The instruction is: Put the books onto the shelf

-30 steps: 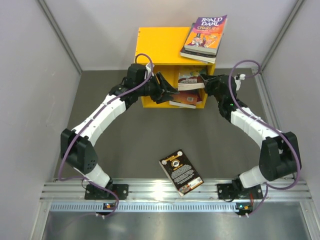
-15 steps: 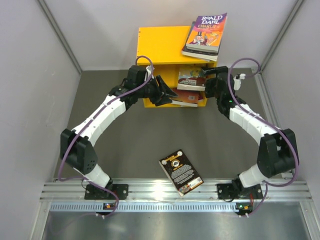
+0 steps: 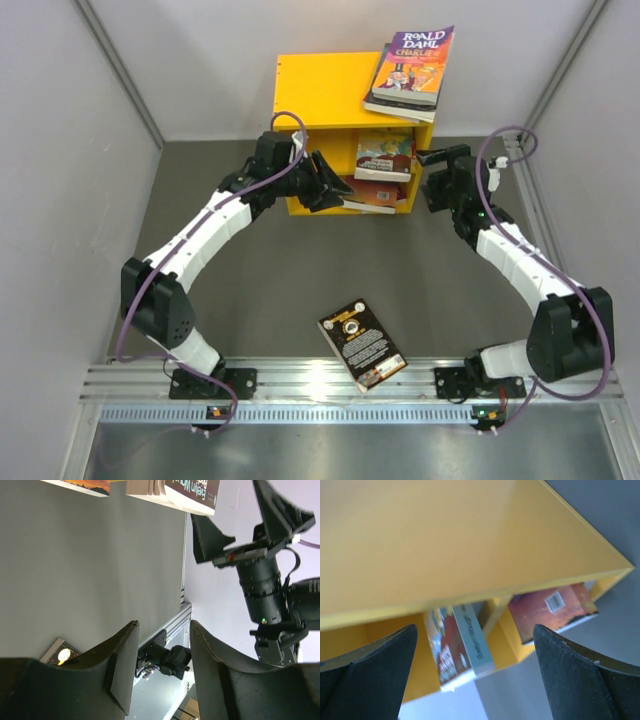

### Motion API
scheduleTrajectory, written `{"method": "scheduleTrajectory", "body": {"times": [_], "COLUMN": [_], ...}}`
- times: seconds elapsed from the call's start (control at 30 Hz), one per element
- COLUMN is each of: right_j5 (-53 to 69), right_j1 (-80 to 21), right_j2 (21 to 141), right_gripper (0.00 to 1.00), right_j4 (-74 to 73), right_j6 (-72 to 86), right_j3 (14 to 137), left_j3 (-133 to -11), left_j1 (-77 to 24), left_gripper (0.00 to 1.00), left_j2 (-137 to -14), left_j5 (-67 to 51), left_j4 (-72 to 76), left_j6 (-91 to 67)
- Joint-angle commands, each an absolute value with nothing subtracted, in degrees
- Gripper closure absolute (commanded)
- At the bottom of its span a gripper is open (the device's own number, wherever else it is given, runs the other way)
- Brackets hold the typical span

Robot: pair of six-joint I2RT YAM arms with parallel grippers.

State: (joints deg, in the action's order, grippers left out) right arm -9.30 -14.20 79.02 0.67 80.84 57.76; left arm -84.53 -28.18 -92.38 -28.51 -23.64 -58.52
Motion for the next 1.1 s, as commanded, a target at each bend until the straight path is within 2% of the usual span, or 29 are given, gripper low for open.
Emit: {"method": "scheduleTrajectory", "body": {"times": [0.0, 0.07, 0.13, 0.17, 0.2, 0.23, 0.3, 0.37, 0.63, 1.07], "right_j5": [-7.21, -5.72, -4.32, -2.57, -1.77, -1.32, -0.62, -0.53, 2.98, 6.41], "right_j1": [-15.11, -15.29, -15.21, -15.38, -15.64, -16.17, -17.74, -18.80, -20.48, -14.51], "right_j2": [73.48, 71.29, 70.23, 69.44, 69.17, 68.73, 68.64, 69.52, 78.12, 87.10], "right_gripper": [0.02, 0.03, 0.19, 0.52, 0.69, 0.80, 0.96, 1.00, 1.00, 1.00], "right_j4": [0.18, 0.18, 1.05, 1.40, 1.49, 1.41, 1.41, 1.75, 8.43, 13.27], "right_j6": [75.34, 73.75, 71.73, 71.20, 70.84, 70.75, 70.49, 70.58, 72.68, 75.32], "right_j3": [55.38, 53.36, 52.04, 50.99, 50.63, 49.93, 49.57, 49.31, 53.34, 62.66], "left_j3": [-83.94, -83.76, -83.41, -83.15, -82.97, -82.79, -82.53, -82.27, -81.21, -81.39], "left_j1": [-28.21, -28.21, -28.21, -28.21, -28.21, -28.21, -28.21, -28.21, -28.21, -28.12], "left_gripper": [0.50, 0.50, 0.51, 0.50, 0.51, 0.50, 0.51, 0.51, 0.51, 0.52], "left_j2": [-90.70, -90.44, -90.26, -90.09, -89.91, -89.74, -89.65, -89.47, -87.19, -85.43], "left_j5": [-27.42, -27.25, -26.98, -26.90, -26.89, -26.81, -26.63, -26.46, -25.05, -22.06], "left_j4": [-23.38, -23.38, -23.29, -23.20, -23.12, -23.12, -23.03, -23.11, -23.47, -26.45], "left_j6": [-57.57, -57.66, -57.83, -57.92, -58.01, -58.09, -58.18, -58.36, -58.54, -57.39]}}
